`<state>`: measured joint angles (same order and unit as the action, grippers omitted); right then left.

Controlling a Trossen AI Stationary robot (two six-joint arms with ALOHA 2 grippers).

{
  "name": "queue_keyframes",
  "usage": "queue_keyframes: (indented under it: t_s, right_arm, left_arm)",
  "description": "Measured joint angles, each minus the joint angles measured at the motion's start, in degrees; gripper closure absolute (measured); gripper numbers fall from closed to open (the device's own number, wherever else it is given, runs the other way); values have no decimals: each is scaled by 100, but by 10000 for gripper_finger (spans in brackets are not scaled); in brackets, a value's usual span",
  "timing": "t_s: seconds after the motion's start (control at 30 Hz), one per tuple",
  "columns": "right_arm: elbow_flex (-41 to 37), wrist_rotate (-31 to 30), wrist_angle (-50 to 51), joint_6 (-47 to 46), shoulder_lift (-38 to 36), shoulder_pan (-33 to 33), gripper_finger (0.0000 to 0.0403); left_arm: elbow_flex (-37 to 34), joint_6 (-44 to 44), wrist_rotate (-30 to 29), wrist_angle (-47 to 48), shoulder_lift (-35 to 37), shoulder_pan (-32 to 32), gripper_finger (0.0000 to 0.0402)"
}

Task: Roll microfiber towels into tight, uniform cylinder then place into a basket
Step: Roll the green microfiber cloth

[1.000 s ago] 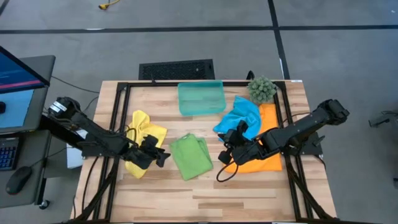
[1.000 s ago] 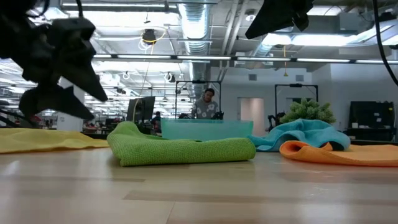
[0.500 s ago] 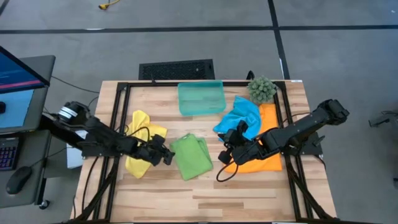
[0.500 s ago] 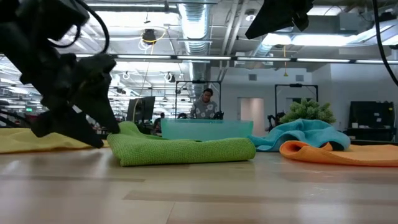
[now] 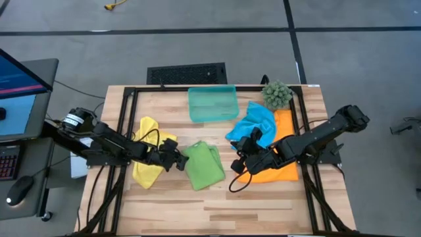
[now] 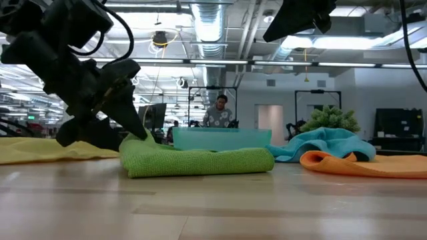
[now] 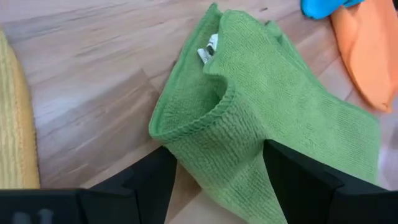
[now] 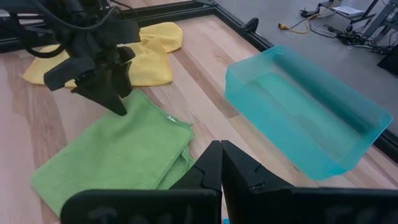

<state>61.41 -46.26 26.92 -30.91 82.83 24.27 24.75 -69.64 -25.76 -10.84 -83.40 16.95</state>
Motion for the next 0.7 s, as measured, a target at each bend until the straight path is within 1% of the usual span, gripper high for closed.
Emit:
queue_keyframes:
  t_s: [0.17, 0.27, 0.43, 0.6, 0.7]
  right_arm:
    - [0, -2, 0, 1, 0, 0, 378]
    - [0, -2, 0, 1, 0, 0, 378]
    - [0, -2, 0, -1, 0, 0, 378]
    - [0, -6, 0, -1, 0, 0, 378]
    - [-2, -17, -63, -37, 0, -64, 378]
  left_arm:
    - [0, 158, -10, -16, 0, -4, 171]
    - [0, 246, -54, -32, 0, -17, 188]
    - [0, 619, -34, -48, 0, -111, 249]
    - [0, 940, -2, -51, 0, -157, 325]
    - [0, 1287, 186, -75, 0, -164, 373]
